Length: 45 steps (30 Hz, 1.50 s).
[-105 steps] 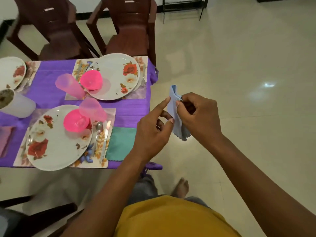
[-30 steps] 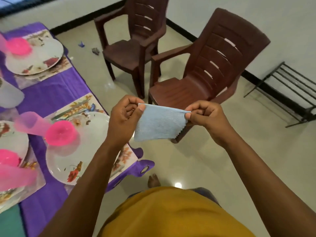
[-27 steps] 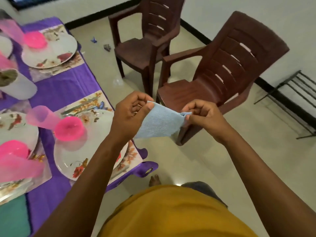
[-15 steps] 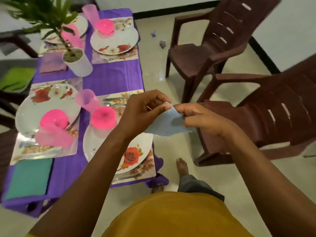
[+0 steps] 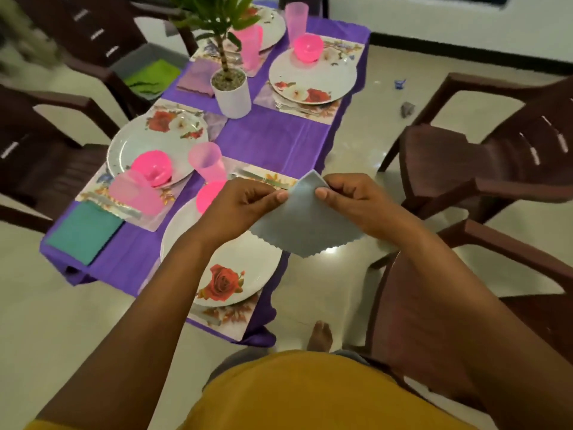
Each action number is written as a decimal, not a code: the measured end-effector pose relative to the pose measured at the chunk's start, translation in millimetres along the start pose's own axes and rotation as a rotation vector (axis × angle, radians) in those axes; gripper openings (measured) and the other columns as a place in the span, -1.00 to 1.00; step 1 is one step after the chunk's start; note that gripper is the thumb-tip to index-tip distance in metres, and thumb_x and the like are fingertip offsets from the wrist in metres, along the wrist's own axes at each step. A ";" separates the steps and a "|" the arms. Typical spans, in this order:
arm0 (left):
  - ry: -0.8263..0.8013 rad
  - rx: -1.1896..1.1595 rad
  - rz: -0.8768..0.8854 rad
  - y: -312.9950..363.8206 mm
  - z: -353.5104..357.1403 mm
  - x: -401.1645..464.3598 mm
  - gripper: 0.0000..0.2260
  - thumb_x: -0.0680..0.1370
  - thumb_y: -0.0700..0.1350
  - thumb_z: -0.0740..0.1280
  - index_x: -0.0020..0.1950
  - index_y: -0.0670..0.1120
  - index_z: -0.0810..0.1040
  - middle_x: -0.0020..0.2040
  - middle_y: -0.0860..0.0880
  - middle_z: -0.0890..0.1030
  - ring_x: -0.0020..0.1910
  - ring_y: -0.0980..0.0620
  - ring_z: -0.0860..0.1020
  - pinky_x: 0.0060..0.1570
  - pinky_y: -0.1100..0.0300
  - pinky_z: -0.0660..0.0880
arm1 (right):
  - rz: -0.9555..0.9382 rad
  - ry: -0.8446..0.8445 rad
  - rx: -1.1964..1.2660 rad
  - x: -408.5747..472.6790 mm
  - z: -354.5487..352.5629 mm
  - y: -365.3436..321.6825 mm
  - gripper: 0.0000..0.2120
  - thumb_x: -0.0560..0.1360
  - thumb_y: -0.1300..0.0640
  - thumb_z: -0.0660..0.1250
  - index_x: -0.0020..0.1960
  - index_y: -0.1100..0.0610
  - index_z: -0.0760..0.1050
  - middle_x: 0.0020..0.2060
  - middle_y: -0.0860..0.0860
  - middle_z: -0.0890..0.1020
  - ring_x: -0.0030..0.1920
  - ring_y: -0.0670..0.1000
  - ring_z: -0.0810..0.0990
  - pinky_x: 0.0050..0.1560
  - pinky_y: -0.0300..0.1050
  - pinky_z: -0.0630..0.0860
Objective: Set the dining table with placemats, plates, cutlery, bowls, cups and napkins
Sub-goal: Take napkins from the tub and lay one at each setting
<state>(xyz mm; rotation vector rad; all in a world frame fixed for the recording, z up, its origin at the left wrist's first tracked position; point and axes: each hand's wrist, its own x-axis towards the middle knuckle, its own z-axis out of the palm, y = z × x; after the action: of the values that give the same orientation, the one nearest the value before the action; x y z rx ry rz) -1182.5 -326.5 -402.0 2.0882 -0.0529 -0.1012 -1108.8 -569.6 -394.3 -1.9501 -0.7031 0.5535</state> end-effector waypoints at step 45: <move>0.769 -0.223 -0.820 -111.0 85.6 185.7 -0.27 0.46 -0.35 0.44 0.60 -0.08 0.32 0.52 -0.09 0.41 0.48 -0.06 0.39 0.37 0.17 0.35 | 0.032 -0.630 -0.468 328.3 -49.6 147.7 -0.44 0.60 0.31 0.30 0.57 0.06 0.35 0.53 0.04 0.41 0.51 0.10 0.38 0.53 -0.05 0.28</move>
<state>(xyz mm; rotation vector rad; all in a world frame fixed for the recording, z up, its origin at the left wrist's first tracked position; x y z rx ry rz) -1006.2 -360.3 -550.0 1.6823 1.2159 0.1992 -801.1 -434.8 -532.8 -2.2238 -1.2852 1.1280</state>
